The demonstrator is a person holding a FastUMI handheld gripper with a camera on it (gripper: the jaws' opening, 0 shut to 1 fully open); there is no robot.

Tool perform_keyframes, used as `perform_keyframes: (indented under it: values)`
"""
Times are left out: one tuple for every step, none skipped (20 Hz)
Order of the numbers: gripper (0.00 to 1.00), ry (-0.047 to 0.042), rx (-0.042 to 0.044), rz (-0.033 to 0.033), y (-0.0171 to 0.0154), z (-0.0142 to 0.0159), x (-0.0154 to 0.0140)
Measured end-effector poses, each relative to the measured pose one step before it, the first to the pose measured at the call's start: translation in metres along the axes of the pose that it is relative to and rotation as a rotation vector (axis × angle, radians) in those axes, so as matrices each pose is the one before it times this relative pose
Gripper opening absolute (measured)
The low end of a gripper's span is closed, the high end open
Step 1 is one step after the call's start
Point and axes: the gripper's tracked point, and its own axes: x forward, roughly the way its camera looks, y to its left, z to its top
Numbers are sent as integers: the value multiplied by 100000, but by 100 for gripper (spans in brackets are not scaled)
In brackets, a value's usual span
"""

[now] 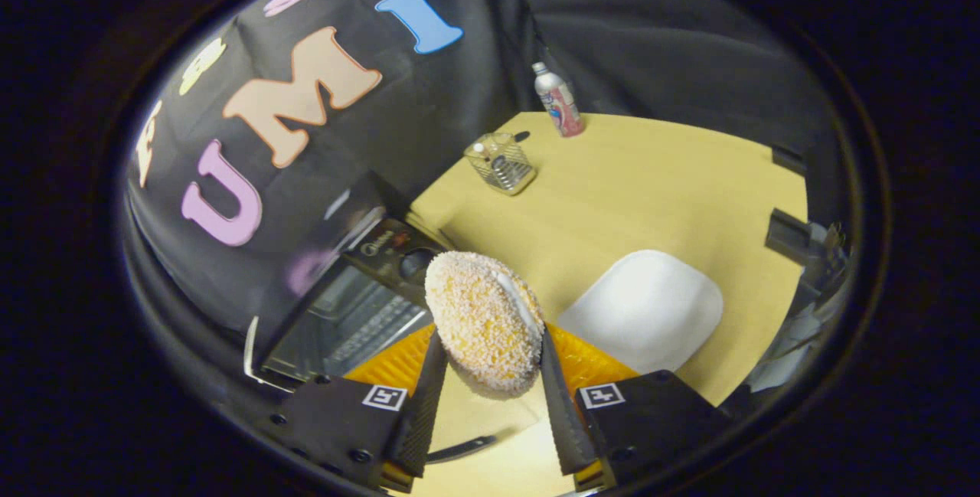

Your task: Open the toaster oven, put the food inside, and close the toaster oven door.

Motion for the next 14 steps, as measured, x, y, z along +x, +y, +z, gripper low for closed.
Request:
perform_keyframes:
  values:
    - [67, 296, 1399, 2585, 1027, -527, -265]
    - [67, 585, 1238, 2542, 921, -551, -262]
    - [66, 725, 903, 2535, 1024, -707, -223]
    - [66, 765, 708, 2086, 873, -696, -153]
    - [66, 958, 750, 2023, 714, -852, -95]
    - [66, 987, 979, 2128, 869, -726, 20]
    - [66, 966, 1254, 2005, 872, -877, -10]
    - [66, 1258, 1727, 1690, 811, -783, 159]
    - [65, 1184, 2272, 1075, 620, -1008, 277]
    - [65, 1066, 1984, 1350, 568, -609, 171]
    - [65, 460, 1185, 769, 536, -684, 289]
    - [65, 563, 469, 482, 381, -412, 307]
    - [65, 860, 254, 594, 583, -653, 412]
    - [65, 1039, 409, 810, 503, -544, 507]
